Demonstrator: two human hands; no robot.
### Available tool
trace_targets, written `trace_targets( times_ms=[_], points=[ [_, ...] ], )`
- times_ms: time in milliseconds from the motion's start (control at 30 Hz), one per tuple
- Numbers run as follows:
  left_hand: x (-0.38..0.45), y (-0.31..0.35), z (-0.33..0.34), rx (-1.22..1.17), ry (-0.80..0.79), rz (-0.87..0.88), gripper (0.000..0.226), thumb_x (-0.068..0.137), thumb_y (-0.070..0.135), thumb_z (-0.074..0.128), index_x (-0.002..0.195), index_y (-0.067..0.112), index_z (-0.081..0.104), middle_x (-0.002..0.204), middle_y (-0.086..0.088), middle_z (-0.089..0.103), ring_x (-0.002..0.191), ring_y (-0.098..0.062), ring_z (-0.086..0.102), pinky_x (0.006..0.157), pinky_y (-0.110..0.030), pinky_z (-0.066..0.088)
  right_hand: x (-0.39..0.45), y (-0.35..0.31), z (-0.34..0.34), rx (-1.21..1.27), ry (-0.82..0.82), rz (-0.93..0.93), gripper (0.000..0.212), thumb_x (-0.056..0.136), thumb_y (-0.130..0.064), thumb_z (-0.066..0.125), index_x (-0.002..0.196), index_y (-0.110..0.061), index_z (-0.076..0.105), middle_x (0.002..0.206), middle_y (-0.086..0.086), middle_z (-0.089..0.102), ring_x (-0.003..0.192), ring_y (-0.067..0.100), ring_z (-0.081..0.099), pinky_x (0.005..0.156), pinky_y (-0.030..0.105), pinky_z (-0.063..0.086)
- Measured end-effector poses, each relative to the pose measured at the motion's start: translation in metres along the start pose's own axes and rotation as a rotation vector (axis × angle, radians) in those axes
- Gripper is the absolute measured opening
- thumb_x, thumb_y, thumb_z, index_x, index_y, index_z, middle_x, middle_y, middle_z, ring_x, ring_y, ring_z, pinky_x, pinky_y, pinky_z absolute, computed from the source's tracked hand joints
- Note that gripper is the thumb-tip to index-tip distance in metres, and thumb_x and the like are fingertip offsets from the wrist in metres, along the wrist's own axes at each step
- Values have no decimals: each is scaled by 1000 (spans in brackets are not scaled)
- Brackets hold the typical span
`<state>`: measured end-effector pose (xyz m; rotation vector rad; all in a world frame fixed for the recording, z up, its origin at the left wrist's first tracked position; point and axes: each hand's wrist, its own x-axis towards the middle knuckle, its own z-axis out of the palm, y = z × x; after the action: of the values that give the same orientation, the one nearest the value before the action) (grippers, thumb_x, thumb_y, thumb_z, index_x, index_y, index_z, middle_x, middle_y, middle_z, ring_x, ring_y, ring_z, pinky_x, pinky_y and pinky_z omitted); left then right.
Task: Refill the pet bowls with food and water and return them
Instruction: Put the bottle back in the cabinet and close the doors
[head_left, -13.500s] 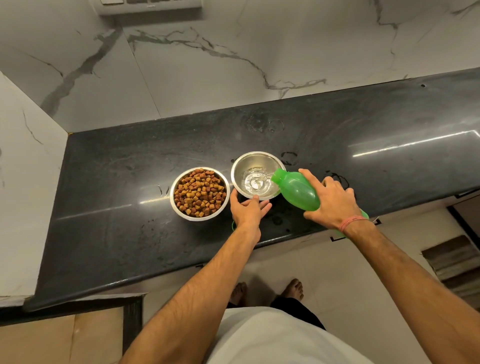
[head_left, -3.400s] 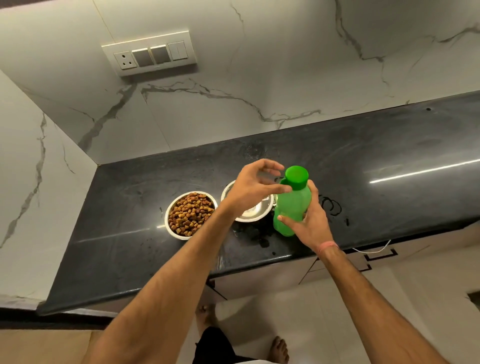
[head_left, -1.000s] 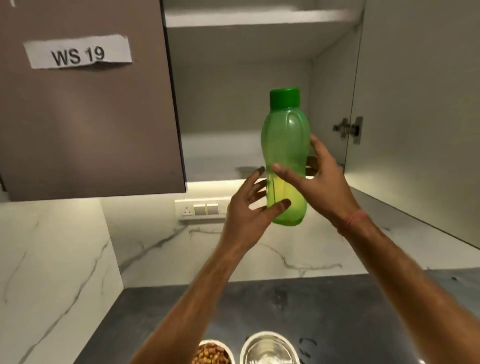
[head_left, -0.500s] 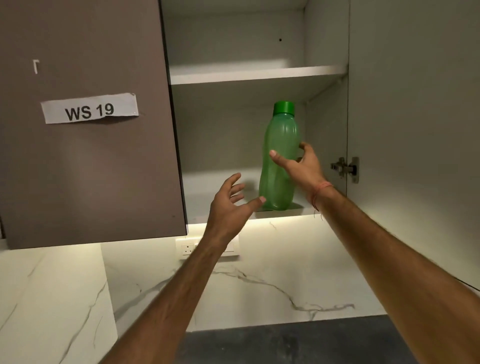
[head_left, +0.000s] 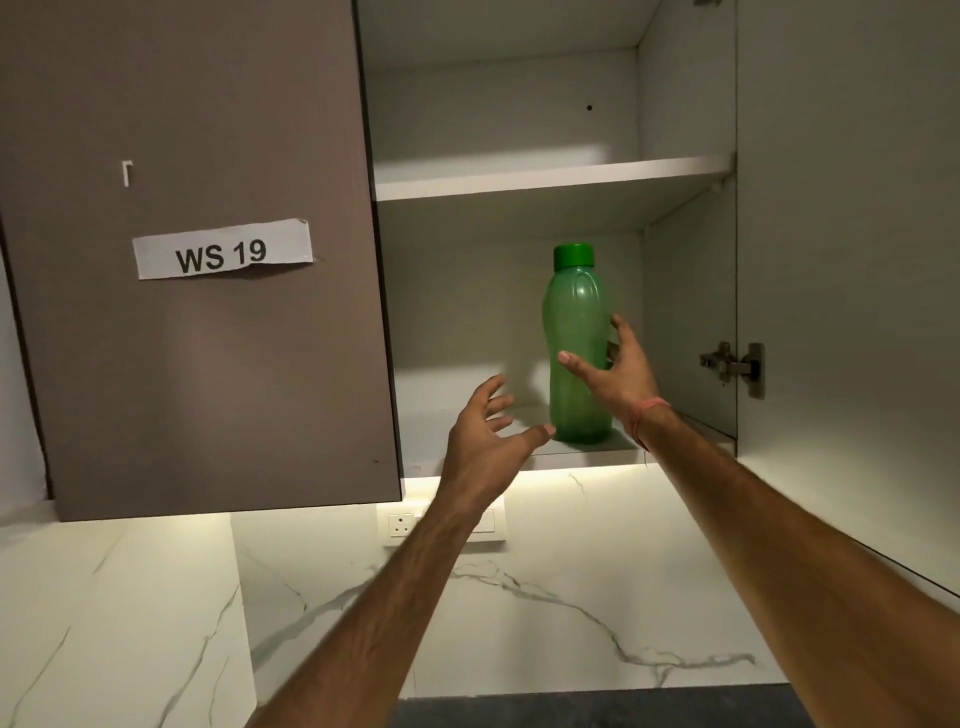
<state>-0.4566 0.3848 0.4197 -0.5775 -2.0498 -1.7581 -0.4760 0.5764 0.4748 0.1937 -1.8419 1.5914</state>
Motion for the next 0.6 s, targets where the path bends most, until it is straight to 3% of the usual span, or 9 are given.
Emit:
trace_targets(
  times_ms=[100, 233, 367, 500, 600],
  points=[
    [-2, -3, 0, 14, 2, -6, 97, 83, 27, 97, 164, 33, 43, 158, 2, 59, 138, -22, 61, 111, -48, 58, -2, 4, 0, 0, -37, 33, 104, 91, -29, 85, 170, -30, 18, 164, 11, 46, 146, 35, 51, 118, 64, 43],
    [-11, -7, 7, 46, 35, 17, 93, 86, 28, 95, 163, 32, 44, 153, 7, 60, 134, -20, 62, 106, -40, 60, -16, 10, -8, -36, -28, 52, 121, 83, -34, 92, 171, -37, 9, 171, 10, 36, 155, 33, 40, 122, 63, 39],
    [-32, -2, 22, 36, 78, 43, 85, 88, 25, 93, 159, 32, 47, 135, 17, 60, 119, -12, 65, 83, -15, 53, -35, 10, -24, -92, -9, 38, 120, 78, -35, 96, 170, -37, 18, 171, 12, 37, 157, 33, 36, 123, 59, 39],
    [-61, 7, 38, 26, 79, 33, 82, 87, 25, 92, 156, 35, 48, 129, 23, 63, 110, 4, 65, 81, -14, 52, -54, -1, -39, -120, 10, 9, 106, 83, -31, 93, 168, -32, 29, 167, 11, 43, 153, 32, 41, 121, 55, 42],
    [-83, 15, 45, 32, 63, 1, 81, 87, 25, 92, 154, 36, 49, 127, 25, 63, 111, 2, 65, 81, -15, 51, -69, -11, -46, -139, 20, -13, 96, 85, -31, 92, 164, -30, 37, 160, 10, 51, 147, 30, 48, 117, 49, 48]
  ],
)
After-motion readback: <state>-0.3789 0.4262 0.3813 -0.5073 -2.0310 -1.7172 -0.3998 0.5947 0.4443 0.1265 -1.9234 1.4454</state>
